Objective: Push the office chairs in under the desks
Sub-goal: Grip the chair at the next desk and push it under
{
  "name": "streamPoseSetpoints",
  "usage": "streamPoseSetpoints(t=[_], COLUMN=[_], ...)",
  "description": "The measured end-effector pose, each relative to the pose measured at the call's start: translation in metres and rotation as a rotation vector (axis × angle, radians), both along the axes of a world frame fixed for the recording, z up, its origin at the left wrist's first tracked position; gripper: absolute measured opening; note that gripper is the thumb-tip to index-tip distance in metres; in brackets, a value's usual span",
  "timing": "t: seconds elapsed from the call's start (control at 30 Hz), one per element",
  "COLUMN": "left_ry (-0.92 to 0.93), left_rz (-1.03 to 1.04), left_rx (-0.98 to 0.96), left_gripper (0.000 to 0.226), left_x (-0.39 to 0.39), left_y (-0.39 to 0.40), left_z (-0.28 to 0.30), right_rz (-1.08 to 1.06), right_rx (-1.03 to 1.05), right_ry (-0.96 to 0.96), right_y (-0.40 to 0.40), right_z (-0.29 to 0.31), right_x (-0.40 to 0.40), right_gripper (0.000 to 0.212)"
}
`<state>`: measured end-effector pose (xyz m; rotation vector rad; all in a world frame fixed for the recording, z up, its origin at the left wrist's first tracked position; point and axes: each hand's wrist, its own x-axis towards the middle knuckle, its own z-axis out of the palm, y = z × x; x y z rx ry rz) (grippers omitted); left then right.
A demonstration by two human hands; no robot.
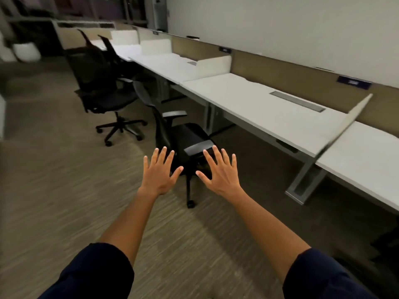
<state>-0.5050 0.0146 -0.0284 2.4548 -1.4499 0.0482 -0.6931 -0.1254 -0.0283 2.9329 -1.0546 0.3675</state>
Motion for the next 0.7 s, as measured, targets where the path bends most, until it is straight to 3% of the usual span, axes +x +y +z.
streamPoseSetpoints(t=[0.3, 0.6, 0.7], left_ry=[-0.029, -0.100, -0.111], left_rz=[0.135, 0.140, 0.126], left_rx=[0.044, 0.099, 0.090], left_gripper=[0.077, 0.077, 0.076], left_x=[0.189, 0.414, 0.457], left_y=[0.022, -0.072, -0.103], left_z=[-0.017, 0.005, 0.012], right_rz=[0.146, 0.126, 0.098], right_rx=[-0.015, 0.016, -0.002], right_ry=[-0.030, -0.116, -0.132], right_y=[-0.016, -0.105, -0.131], right_z=[-0.007, -0.004, 0.007], right_x=[0.218, 0.446, 0.489], right_gripper=[0.085, 0.084, 0.084])
